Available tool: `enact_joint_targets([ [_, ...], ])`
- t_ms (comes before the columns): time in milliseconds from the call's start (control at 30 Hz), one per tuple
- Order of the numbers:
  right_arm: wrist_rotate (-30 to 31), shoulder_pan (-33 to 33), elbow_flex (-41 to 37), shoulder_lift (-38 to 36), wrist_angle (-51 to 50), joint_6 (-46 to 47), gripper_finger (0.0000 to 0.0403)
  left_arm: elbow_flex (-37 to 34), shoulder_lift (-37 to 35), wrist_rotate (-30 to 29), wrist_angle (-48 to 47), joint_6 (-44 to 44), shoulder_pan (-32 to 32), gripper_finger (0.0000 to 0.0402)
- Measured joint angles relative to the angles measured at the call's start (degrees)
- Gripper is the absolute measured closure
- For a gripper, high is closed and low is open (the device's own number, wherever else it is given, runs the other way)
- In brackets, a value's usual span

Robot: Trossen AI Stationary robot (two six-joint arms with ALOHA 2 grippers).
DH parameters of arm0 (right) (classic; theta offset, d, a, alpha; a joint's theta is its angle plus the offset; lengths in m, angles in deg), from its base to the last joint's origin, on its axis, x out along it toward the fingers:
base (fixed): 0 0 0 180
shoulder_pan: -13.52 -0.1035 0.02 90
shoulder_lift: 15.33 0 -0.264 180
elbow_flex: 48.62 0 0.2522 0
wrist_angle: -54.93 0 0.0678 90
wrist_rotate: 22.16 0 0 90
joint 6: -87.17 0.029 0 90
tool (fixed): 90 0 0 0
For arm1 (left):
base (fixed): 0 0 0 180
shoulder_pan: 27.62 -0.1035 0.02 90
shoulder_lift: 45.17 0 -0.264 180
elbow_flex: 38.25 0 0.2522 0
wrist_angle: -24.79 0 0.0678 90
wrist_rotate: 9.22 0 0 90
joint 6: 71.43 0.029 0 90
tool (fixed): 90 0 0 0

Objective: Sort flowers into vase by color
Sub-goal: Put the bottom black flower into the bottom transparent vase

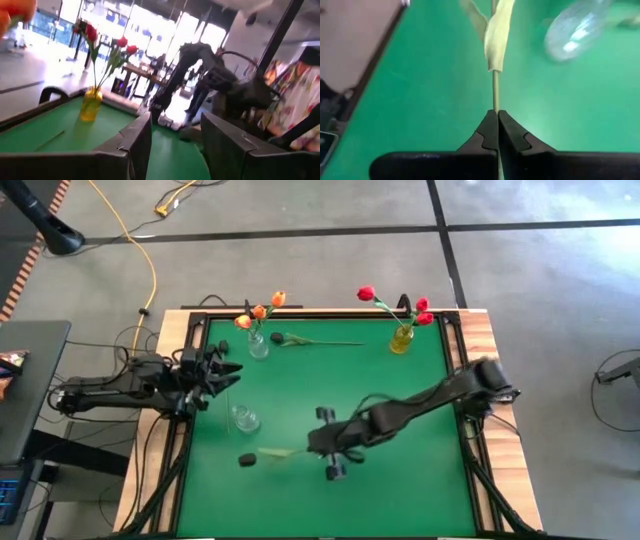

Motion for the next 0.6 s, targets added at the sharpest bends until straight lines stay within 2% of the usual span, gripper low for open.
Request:
enact_joint_targets([
  [167, 0.1, 0.3, -10.3, -11.8, 9.6, -2.8, 0.0382, 0.0, 0.0, -1.8, 6.3, -1.1, 0.0, 0.0245],
  [400, 0.1, 0.6, -24.7, -26.2, 34.2, -8.4, 0.0382, 0.0, 1.6, -1.5, 10.5, -1.0, 0.0, 0.0245],
  [533, 0.1, 2.1, -29.4, -31.0, 46.1, -10.1, 0.0379, 0.0, 5.1, -2.8, 14.5, -1.1, 0.0, 0.0245],
  [600, 0.1, 3.4, -29.6, -32.6, 48.5, -10.2, 0.0379, 0.0, 8.0, -3.5, 17.6, -1.0, 0.0, 0.0245],
])
